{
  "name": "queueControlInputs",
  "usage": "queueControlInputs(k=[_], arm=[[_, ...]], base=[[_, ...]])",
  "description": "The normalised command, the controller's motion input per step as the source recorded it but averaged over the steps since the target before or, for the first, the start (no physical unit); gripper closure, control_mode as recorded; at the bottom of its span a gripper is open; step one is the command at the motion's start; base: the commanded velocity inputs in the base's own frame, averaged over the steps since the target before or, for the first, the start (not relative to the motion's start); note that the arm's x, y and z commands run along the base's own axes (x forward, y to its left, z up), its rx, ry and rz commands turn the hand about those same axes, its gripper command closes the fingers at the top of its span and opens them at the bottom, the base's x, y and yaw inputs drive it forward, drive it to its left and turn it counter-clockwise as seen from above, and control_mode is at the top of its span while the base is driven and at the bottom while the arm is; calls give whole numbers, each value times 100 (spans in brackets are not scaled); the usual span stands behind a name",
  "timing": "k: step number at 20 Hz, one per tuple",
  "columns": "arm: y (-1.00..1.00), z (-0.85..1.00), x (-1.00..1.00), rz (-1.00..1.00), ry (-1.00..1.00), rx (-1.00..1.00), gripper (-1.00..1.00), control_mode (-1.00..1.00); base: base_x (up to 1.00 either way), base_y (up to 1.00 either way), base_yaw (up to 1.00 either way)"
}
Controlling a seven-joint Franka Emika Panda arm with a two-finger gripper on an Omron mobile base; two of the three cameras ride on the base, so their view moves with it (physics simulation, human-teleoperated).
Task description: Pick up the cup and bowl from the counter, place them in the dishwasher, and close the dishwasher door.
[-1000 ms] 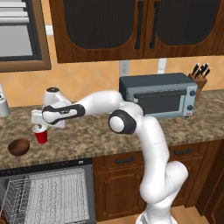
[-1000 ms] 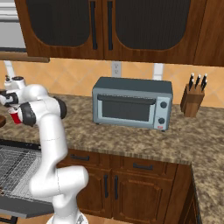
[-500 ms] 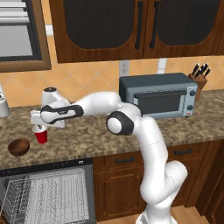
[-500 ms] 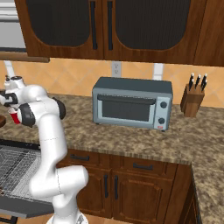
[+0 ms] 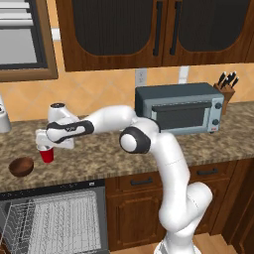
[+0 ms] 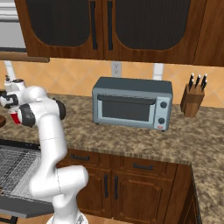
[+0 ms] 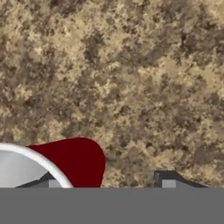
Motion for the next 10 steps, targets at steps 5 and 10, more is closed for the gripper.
queueControlInputs(k=[5, 10], arm=[[0, -13, 0, 0, 2, 0, 100, -100], [3, -1, -5, -4, -3, 0, 100, -100]], base=[[0, 0, 0], [0, 0, 0]])
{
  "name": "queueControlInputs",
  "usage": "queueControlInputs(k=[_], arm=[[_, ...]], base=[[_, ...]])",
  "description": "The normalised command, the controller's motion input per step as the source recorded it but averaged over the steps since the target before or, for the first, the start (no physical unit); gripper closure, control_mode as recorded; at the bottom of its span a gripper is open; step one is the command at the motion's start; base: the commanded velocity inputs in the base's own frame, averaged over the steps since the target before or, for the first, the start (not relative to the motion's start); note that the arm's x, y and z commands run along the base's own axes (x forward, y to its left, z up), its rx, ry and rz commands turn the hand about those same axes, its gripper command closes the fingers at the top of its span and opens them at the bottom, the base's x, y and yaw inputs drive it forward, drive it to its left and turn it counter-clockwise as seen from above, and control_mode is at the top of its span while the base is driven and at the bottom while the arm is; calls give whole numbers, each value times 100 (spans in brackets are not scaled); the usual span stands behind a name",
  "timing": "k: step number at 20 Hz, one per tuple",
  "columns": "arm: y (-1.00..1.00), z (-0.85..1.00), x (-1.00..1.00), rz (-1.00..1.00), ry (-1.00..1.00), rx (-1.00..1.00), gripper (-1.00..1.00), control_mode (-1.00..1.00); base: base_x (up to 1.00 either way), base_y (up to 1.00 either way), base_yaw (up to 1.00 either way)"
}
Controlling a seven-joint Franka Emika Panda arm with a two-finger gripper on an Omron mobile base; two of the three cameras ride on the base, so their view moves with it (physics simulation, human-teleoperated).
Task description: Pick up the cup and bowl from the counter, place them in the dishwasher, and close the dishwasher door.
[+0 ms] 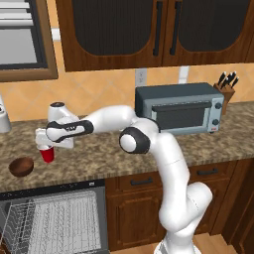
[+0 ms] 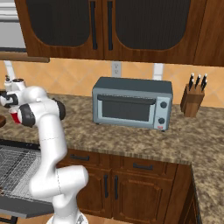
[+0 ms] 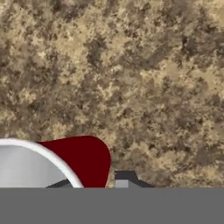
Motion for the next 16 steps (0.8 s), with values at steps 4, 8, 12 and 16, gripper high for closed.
queueControlInputs(k=[4, 8, 12, 16], arm=[[-31, 8, -93, -13, -16, 5, 100, -100], [-71, 5, -100, -14, -11, 11, 100, -100], [-19, 4, -100, -16, -1, 1, 100, -100], [0, 0, -100, -2, 0, -4, 100, -100]], base=[[0, 0, 0], [0, 0, 0], [0, 0, 0], [0, 0, 0]])
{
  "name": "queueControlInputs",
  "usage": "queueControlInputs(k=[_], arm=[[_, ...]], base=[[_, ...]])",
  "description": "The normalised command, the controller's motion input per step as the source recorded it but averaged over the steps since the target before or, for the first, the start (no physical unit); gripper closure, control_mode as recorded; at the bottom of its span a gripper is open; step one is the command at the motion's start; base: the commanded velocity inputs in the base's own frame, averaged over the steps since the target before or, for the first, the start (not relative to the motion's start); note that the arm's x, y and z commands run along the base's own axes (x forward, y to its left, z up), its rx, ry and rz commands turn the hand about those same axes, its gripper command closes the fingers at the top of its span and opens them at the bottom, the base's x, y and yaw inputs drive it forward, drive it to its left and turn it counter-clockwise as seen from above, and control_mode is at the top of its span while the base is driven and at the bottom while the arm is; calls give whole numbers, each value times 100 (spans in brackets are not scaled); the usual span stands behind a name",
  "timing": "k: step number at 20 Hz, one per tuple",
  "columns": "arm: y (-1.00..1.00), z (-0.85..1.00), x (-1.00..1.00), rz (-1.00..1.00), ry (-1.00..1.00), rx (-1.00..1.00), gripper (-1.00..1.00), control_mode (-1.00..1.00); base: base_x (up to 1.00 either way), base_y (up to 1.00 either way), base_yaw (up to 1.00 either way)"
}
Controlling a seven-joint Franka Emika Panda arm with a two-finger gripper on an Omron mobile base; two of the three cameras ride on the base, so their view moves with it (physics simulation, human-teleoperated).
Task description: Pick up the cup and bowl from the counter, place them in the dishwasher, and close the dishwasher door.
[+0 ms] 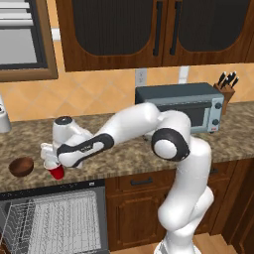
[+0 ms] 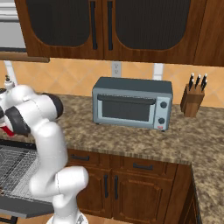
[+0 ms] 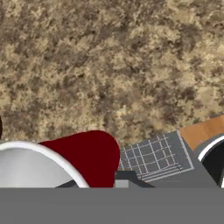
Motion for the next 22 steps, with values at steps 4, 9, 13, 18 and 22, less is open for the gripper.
queueControlInputs(k=[4, 9, 13, 18, 22], arm=[[11, 0, -100, 0, 1, -11, 100, -100], [45, -18, -100, 1, 3, -26, 100, -100], [79, -52, -77, 7, -2, -20, 100, -100], [59, -51, -41, 7, -6, -13, 100, -100], [63, -62, -21, 10, 0, -23, 100, -100]], base=[[0, 0, 0], [0, 0, 0], [0, 0, 0], [0, 0, 0], [0, 0, 0]])
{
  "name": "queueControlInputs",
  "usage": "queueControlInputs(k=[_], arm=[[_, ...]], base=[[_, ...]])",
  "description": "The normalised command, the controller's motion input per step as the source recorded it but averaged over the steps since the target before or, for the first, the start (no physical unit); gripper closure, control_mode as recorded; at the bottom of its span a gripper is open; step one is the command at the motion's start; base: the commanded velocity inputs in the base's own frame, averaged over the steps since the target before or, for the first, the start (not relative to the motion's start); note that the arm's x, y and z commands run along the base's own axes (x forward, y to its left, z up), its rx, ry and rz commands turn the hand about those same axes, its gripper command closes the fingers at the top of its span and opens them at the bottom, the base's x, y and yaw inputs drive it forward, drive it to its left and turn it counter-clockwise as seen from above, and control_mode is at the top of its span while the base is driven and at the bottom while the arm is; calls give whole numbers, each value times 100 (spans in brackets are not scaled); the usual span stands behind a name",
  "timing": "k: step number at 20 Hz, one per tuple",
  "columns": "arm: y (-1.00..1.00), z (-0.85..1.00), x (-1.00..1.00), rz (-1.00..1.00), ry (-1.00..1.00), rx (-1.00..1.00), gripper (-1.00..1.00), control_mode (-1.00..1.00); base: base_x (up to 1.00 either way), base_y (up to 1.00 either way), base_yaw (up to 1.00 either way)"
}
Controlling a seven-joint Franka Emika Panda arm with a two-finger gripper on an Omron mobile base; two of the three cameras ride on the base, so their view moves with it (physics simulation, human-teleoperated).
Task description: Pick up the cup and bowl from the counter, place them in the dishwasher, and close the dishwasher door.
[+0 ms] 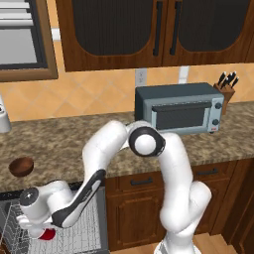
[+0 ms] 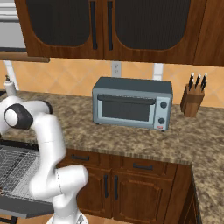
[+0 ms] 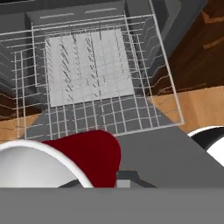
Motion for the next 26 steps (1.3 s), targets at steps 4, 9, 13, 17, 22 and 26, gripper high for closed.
queueControlInputs(k=[4, 9, 13, 17, 22, 26], arm=[[52, -72, -18, 6, 0, -21, 100, -100], [25, -52, -4, 1, -1, -9, 100, -100], [10, -54, 13, 2, 0, -6, 100, -100], [9, -58, 13, 1, -1, -3, 100, -100], [1, -21, 33, 0, -7, 0, 100, -100], [1, -2, 32, 0, 0, -3, 100, -100]], base=[[0, 0, 0], [0, 0, 0], [0, 0, 0], [0, 0, 0], [0, 0, 0], [0, 0, 0]])
